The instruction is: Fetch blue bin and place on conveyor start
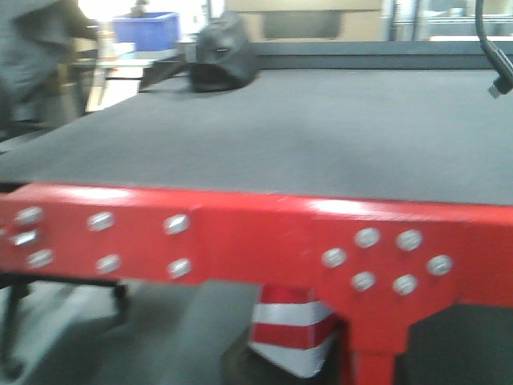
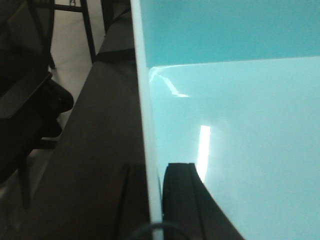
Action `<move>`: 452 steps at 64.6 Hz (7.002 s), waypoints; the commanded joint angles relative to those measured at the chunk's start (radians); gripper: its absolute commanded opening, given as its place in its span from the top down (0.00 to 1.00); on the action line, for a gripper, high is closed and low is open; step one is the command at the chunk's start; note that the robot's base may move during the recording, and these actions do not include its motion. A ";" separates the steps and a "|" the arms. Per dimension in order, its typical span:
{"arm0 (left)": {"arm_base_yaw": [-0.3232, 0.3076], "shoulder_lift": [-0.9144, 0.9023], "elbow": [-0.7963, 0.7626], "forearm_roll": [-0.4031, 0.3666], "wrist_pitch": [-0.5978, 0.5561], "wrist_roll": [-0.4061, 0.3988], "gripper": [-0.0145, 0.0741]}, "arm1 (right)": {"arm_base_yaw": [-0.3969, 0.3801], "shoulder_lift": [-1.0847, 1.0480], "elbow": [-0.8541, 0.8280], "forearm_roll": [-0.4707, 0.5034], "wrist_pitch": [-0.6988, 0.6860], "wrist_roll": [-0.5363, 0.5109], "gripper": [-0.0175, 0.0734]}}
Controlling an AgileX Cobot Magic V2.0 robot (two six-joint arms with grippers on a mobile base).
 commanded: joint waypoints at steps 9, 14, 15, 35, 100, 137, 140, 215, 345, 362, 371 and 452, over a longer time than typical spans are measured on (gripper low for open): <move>-0.002 -0.015 -0.009 0.020 -0.023 0.009 0.96 | -0.002 -0.012 -0.015 -0.040 -0.045 -0.012 0.99; -0.002 -0.015 -0.009 0.020 -0.023 0.009 0.96 | -0.002 -0.012 -0.015 -0.040 -0.045 -0.012 0.99; -0.002 -0.015 -0.009 0.020 -0.023 0.009 0.96 | -0.002 -0.012 -0.015 -0.040 -0.045 -0.012 0.99; -0.002 -0.015 -0.009 0.020 -0.023 0.009 0.96 | -0.002 -0.012 -0.015 -0.040 -0.045 -0.012 0.99; -0.002 -0.015 -0.009 0.020 -0.023 0.009 0.96 | -0.002 -0.010 -0.015 0.062 0.031 -0.012 0.99; -0.002 -0.015 -0.009 0.020 -0.023 0.009 0.96 | -0.002 -0.010 -0.015 0.062 0.023 -0.012 0.99; -0.002 -0.015 -0.009 0.020 -0.023 0.009 0.96 | -0.002 -0.010 -0.015 0.062 0.023 -0.012 0.99; -0.002 0.027 0.609 -0.141 -0.429 -0.102 0.96 | -0.002 -0.001 0.599 0.117 -0.297 0.100 0.99; -0.002 -0.345 0.919 -0.474 -0.626 0.378 0.96 | 0.008 -0.308 0.851 0.115 -0.669 -0.179 0.99; -0.002 -0.584 1.292 -0.550 -0.945 0.378 0.96 | 0.008 -0.527 1.180 0.118 -0.852 -0.179 0.99; -0.002 -0.731 1.456 -0.562 -0.993 0.378 0.96 | 0.008 -0.646 1.323 0.118 -0.867 -0.179 0.99; -0.002 -1.066 1.550 -0.567 -0.991 0.378 0.96 | -0.254 -1.237 1.639 0.320 -0.867 -0.415 0.99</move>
